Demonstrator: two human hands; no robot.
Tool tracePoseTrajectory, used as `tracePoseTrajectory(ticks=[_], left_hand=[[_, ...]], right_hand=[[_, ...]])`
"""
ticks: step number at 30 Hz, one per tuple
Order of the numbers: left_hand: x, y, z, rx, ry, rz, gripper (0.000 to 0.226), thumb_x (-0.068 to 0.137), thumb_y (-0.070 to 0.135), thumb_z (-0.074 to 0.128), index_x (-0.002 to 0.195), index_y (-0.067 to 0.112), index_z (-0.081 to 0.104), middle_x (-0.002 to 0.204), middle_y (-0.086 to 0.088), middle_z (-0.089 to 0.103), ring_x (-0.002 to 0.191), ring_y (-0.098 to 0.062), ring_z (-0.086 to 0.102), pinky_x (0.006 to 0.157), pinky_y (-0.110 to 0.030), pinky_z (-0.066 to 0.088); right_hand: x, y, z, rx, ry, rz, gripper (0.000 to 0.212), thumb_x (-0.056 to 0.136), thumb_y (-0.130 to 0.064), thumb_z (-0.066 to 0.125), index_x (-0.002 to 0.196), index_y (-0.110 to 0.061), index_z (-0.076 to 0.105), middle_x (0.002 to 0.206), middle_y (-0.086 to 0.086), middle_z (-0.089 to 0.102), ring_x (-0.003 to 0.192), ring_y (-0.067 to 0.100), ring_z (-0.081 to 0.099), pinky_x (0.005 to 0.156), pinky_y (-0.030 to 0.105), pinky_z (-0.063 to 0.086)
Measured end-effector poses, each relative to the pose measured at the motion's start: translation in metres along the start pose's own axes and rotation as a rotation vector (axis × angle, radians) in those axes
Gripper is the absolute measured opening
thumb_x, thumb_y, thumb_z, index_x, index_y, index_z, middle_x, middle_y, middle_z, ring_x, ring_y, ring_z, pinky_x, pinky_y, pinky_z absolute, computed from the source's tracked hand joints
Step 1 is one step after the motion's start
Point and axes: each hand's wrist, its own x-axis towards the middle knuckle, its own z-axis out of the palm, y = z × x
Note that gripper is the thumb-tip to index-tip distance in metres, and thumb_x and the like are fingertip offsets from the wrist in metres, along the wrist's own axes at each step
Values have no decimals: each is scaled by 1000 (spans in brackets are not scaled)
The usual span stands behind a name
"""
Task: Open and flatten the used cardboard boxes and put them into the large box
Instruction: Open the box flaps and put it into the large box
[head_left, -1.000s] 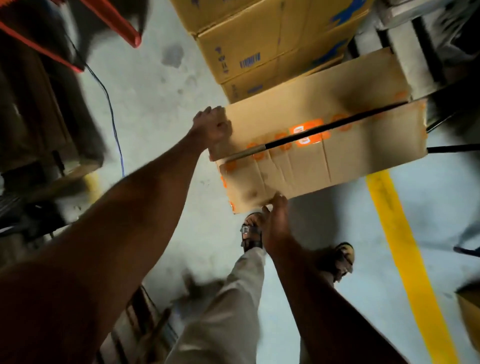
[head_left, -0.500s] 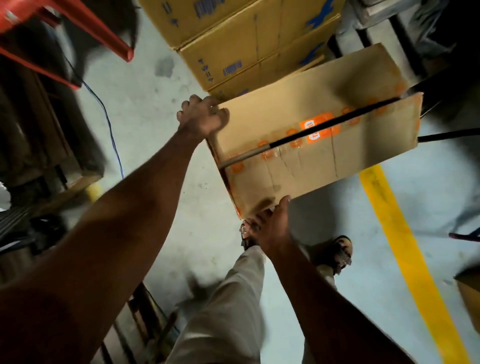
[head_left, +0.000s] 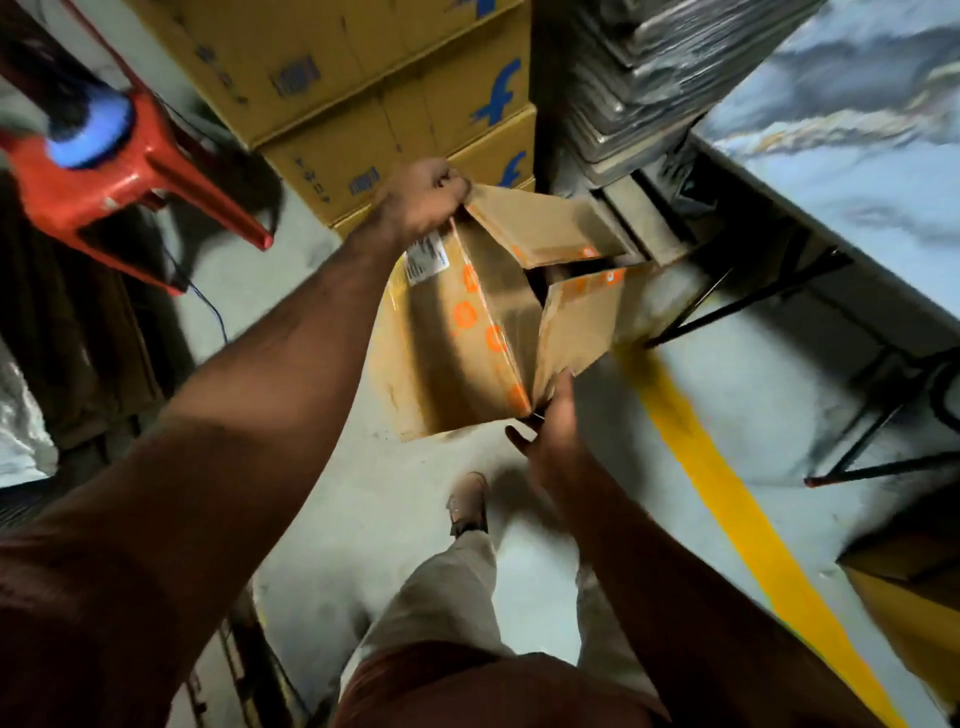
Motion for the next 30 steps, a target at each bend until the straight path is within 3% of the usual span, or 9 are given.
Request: tracePoseTrajectory(ticks=[5,9,12,14,18,21,25,27,30], left_hand=[[-41,77,-4,75,72,48,65,73,74,41,96,18,66,95,-5,68,89,-27,65,75,-35,51],[-76,140,-14,215,176,76,58,80,71,41,91,18,60,97,-10,64,88,-30,59,70,-34,42],[-93,188,-22,240,321,59,77,74,78,31,94,13,65,103,-11,68,94,-34,62,82,-41,51],[-108,227,-29,252,429,34,87,68,82,25,98,13,69,105,-11,70,96,-34,63,89,-50,51],[-147,299,-38,306,530,63,64,89,66,37,117,18,67,124,-10,61,115,-33,54,97,-48,45],[-165,327,-38,261,545,74,52,94,57,42,114,18,70,116,-10,60,109,-30,52,93,-42,48],[-184,349,-55,221,569,100,37,93,51,51,101,17,63,109,-5,52,114,-30,48,94,-39,46],[-187,356,-76,135,568,111,34,86,45,59,99,15,65,109,0,59,109,-28,57,90,-40,52],[-201,369,-109,-69,502,123,29,82,31,68,108,18,63,108,-10,63,90,-24,68,74,-38,61]], right_hand=[[-38,-49,-49,9,20,-86,74,91,-77,29,137,-24,52,117,1,67,96,16,64,88,39,53],[-62,-94,-87,60,-68,-140,74,89,-81,19,103,-25,64,77,-7,71,87,16,61,97,43,46],[-85,-137,-103,80,-104,-195,79,87,-83,17,113,-25,65,108,1,71,103,24,64,92,44,48],[-98,-163,-112,77,-122,-234,80,87,-84,17,107,-26,67,106,1,71,107,26,63,97,46,45],[-119,-200,-134,53,-148,-326,75,91,-79,12,93,-26,66,95,1,71,91,20,63,87,35,45],[-128,-216,-147,88,-152,-402,79,89,-80,11,105,-27,68,117,5,70,107,26,64,105,44,44],[-142,-243,-148,101,-171,-465,86,87,-83,14,123,-24,66,116,8,72,103,28,67,101,50,49],[-152,-257,-145,93,-217,-485,91,82,-88,14,121,-25,67,112,9,73,104,30,68,100,53,49],[-168,-285,-141,85,-277,-487,95,79,-91,17,109,-21,72,108,13,74,106,35,67,100,56,48]])
